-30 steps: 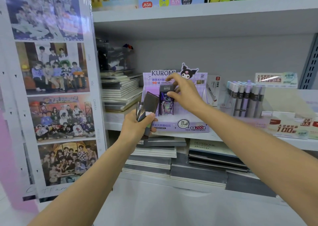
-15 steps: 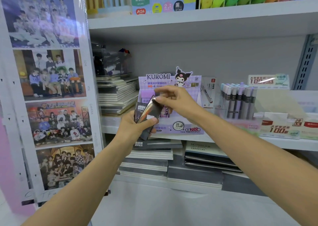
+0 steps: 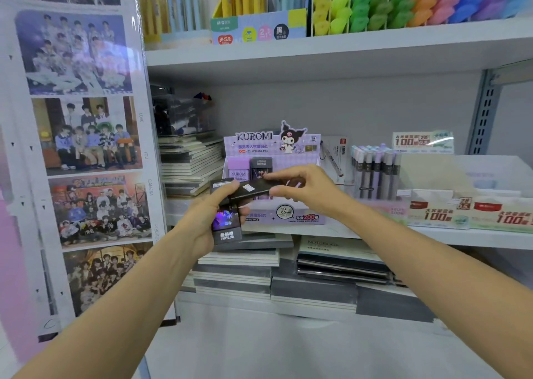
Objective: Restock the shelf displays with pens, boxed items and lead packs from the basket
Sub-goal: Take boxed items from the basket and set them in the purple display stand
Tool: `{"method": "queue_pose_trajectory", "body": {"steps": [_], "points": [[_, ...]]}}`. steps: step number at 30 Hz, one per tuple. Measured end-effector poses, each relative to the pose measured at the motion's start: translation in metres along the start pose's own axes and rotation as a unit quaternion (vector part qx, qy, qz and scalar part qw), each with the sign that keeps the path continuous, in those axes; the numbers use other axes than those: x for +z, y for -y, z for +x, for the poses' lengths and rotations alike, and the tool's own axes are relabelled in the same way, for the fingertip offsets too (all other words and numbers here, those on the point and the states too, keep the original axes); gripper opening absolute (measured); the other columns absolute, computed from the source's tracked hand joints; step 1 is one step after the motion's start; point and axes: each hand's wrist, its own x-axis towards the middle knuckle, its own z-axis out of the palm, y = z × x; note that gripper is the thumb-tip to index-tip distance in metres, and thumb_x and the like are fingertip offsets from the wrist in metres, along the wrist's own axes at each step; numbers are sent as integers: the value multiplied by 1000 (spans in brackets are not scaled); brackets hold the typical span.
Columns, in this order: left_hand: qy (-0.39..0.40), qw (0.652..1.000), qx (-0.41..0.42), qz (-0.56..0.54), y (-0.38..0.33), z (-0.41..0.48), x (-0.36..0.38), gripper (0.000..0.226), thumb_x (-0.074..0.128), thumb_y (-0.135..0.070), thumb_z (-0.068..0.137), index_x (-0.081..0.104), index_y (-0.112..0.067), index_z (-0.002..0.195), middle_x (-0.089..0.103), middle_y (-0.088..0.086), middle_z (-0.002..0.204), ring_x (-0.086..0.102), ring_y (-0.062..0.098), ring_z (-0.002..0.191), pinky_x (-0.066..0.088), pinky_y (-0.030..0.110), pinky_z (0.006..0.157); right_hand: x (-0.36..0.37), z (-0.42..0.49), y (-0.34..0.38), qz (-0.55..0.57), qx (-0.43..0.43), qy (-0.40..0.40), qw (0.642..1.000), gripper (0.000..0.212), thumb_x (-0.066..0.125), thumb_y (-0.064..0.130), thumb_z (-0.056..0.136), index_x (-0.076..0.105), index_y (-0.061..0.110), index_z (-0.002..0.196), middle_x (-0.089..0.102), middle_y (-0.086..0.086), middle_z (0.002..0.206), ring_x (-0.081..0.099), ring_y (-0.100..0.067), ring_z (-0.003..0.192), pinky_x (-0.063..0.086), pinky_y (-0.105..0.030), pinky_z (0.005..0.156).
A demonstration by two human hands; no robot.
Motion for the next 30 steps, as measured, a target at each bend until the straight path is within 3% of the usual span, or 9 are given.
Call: {"method": "queue_pose_trajectory", "body": {"steps": [3, 6, 9, 14, 16, 20, 23, 27, 30], "points": [[44, 998, 26, -27, -2, -6, 5, 54, 70, -49, 71, 70, -9, 106, 75, 8, 89, 71, 16, 67, 60, 26, 62, 0, -7, 1, 16, -6, -34, 999, 14, 65, 30, 90, 75, 26, 99, 71, 13, 71, 58, -3, 58, 45, -15, 53], [60, 993, 77, -61, -2, -10, 14, 41, 73, -34, 74, 66, -8, 105, 72, 5, 83, 70, 14, 67, 59, 27, 59, -1, -11, 5, 75, 21, -56, 995, 21, 59, 29, 95, 74, 15, 92, 70, -2, 64, 59, -11, 49, 45, -19, 46], [4, 992, 116, -38, 2, -9, 22, 21, 73, -12, 80, 64, -9, 98, 73, 4, 70, 70, 13, 61, 56, 26, 51, -1, -17, 9, 149, 57, -23, 987, 30, 53, 29, 97, 70, 4, 98, 70, -7, 62, 60, -13, 45, 47, -20, 44], [-30, 987, 155, -9, 4, -5, 21, 17, 75, -8, 81, 65, -9, 94, 71, 3, 66, 64, 11, 54, 57, 25, 54, 2, -25, 12, 153, 73, 30, 985, 34, 55, 32, 97, 73, 8, 82, 68, -17, 68, 54, -10, 47, 45, -19, 48], [-21, 984, 172, 37, 5, -5, 19, 18, 76, -5, 79, 65, -10, 92, 72, 5, 70, 63, 11, 52, 55, 24, 53, -1, -21, 16, 120, 66, -15, 990, 34, 56, 35, 96, 72, 5, 93, 69, -20, 81, 54, -8, 55, 48, -24, 56], [26, 971, 187, 149, 11, -5, 22, 17, 76, -2, 80, 65, -12, 88, 71, 6, 69, 61, 12, 51, 54, 25, 51, 2, -6, 26, 99, 33, -38, 994, 38, 59, 28, 95, 56, 19, 132, 69, -3, 99, 65, -11, 88, 54, -23, 80], [33, 976, 168, 137, 14, 0, 20, 17, 74, -4, 82, 65, -11, 94, 74, 10, 81, 66, 14, 57, 56, 26, 55, 6, 7, 28, 49, 25, -63, 996, 30, 61, 13, 94, 62, 10, 123, 70, -11, 101, 67, -20, 93, 55, -21, 76], [-7, 982, 143, 126, 13, 14, 1, 16, 60, -3, 94, 60, -11, 107, 72, 10, 98, 72, 20, 76, 56, 38, 75, -10, 26, 24, 88, 24, -222, 971, 13, 54, 9, 97, 53, 8, 110, 67, -16, 105, 67, -23, 94, 56, -23, 70], [-7, 982, 148, 114, 15, 23, -13, 19, 56, 0, 95, 61, -13, 109, 72, 8, 105, 73, 25, 84, 58, 35, 74, -14, 36, 13, 64, 24, -256, 964, 9, 53, 6, 97, 50, 12, 104, 68, -13, 102, 68, -25, 92, 59, -34, 75]]}}
